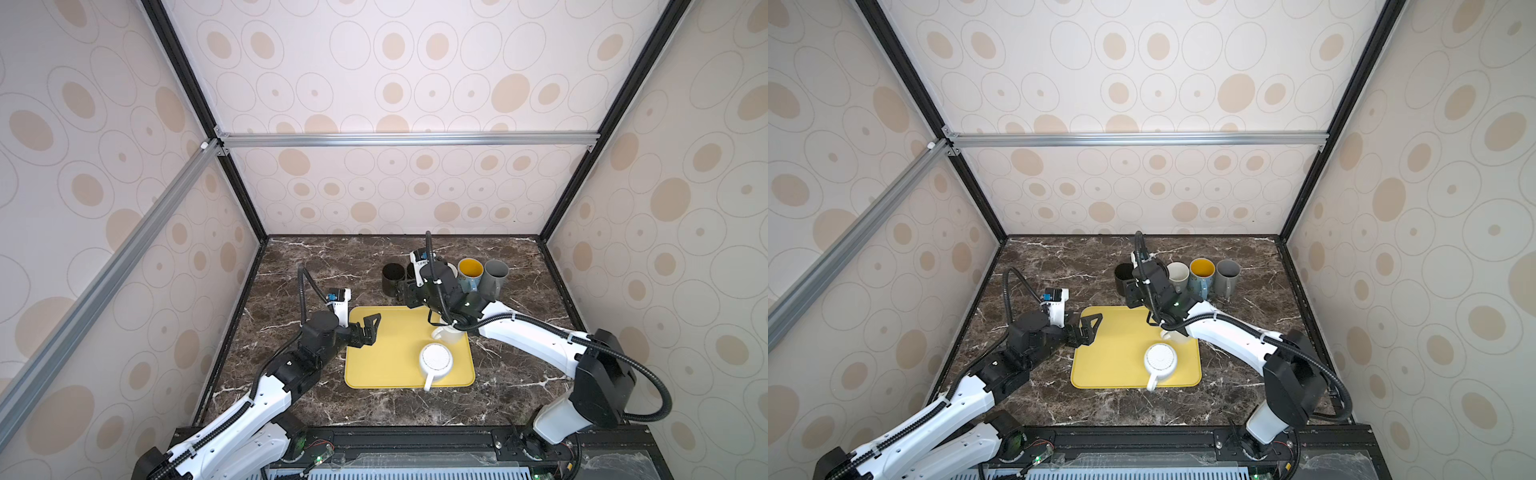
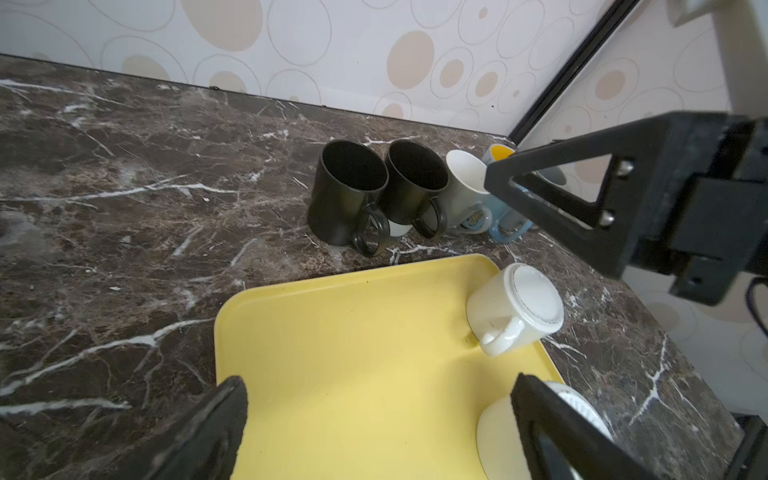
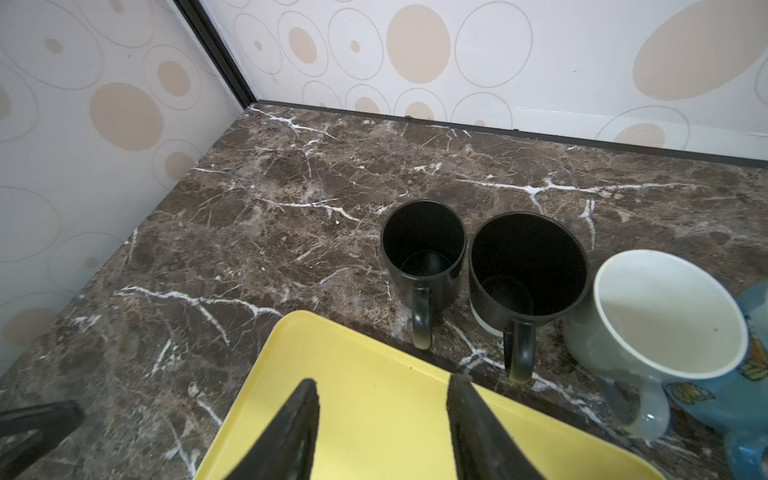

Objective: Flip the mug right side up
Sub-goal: 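Open the right gripper and raise it away from the black mug, then move the left gripper over the upside-down white mug on the tray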

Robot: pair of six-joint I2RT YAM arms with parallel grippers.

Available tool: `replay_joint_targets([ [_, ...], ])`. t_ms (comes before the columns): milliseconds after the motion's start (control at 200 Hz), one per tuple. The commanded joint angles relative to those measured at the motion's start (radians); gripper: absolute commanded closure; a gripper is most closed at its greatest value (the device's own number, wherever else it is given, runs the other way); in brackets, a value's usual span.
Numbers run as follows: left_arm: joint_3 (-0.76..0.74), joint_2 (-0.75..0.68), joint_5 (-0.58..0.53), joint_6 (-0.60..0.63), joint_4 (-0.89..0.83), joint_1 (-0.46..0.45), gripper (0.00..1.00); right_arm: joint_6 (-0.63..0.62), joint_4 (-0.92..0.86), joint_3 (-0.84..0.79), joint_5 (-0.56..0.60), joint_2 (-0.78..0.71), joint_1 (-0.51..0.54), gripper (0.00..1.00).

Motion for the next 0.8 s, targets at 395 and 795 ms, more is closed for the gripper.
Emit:
replay_joint_targets([
  [395, 0.136, -0.021, -0.088, 0.016, -0.207, -0.147, 0.0, 0.062, -0.15, -0.34, -0.01, -0.431, -0.035, 0.46],
  [795, 0.237, 0.069, -0.178, -0.045, -0.325, -0.377, 0.0, 0.15, -0.354, -0.375, 0.065, -0.556, -0.078, 0.46],
])
